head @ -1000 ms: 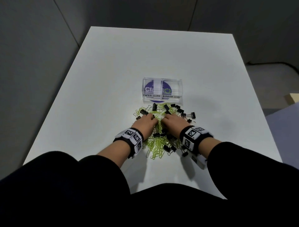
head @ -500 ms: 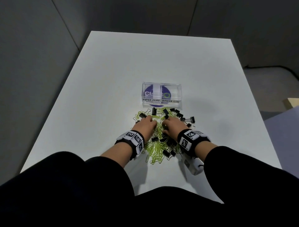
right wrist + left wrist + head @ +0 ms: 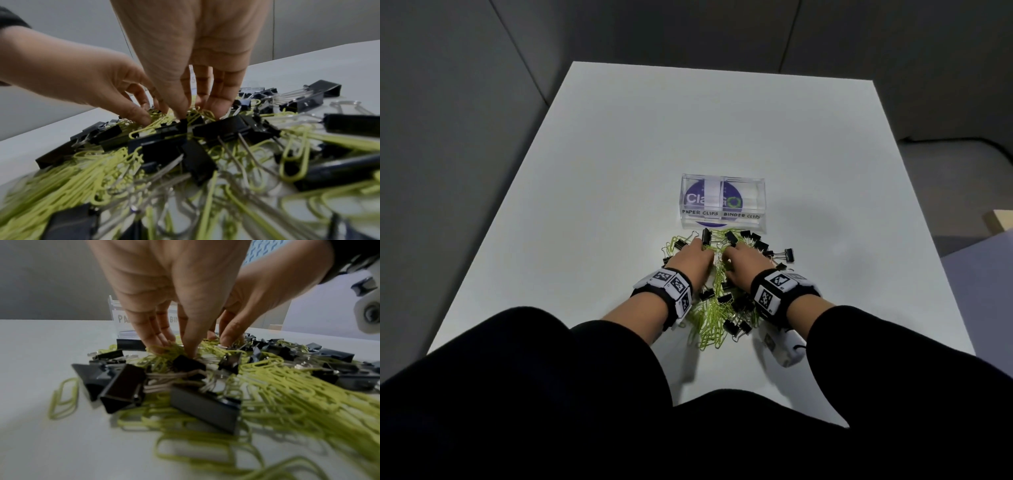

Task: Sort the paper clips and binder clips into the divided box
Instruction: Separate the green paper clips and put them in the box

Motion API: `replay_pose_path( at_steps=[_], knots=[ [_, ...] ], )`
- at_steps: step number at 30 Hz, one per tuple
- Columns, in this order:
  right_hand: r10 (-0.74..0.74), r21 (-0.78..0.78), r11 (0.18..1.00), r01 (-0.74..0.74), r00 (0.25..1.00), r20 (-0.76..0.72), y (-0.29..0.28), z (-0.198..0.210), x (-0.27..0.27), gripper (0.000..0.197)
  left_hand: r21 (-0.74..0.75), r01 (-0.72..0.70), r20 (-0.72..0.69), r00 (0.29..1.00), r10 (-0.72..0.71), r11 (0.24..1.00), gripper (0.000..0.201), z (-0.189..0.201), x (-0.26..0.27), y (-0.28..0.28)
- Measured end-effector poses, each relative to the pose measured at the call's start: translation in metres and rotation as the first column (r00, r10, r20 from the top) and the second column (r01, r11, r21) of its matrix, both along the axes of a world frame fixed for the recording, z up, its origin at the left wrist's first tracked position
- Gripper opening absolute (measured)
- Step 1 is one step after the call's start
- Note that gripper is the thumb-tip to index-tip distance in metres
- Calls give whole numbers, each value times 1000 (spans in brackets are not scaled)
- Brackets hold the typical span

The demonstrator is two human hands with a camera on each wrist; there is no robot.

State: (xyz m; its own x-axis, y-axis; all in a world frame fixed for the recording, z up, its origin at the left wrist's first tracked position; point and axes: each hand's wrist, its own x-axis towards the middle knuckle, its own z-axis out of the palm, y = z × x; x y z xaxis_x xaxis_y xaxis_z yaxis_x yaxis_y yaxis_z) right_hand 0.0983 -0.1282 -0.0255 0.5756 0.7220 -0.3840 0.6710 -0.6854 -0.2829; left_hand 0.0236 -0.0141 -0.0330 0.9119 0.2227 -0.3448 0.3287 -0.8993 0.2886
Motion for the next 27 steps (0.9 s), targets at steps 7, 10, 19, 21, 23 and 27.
replay_pose_path(
  at_steps=[7,10,19,21,23,27],
  knots=[
    [-81,-48,996,81,997,3,7,1,1,27,42,76,-50,996,-74,996,25,-2,4,4],
    [-100,-54,994,98,995,-31,8,2,4,19,-1,14,-87,996,-14,1000,12,2,6,4],
    [-147,16,988,152,974,-172,-1,5,14,15,-161,-66,-61,997,57,985,40,7,6,9],
    [-186,53,978,201,962,-202,-4,7,17,13,-140,-63,-72,996,53,988,40,9,8,11],
    [-226,100,962,253,948,-225,-6,10,20,15,-123,-33,-56,998,26,992,40,11,9,12],
    [-246,159,942,296,930,-271,-7,19,23,25,-139,-18,-13,1000,17,990,35,19,10,12]
  ],
)
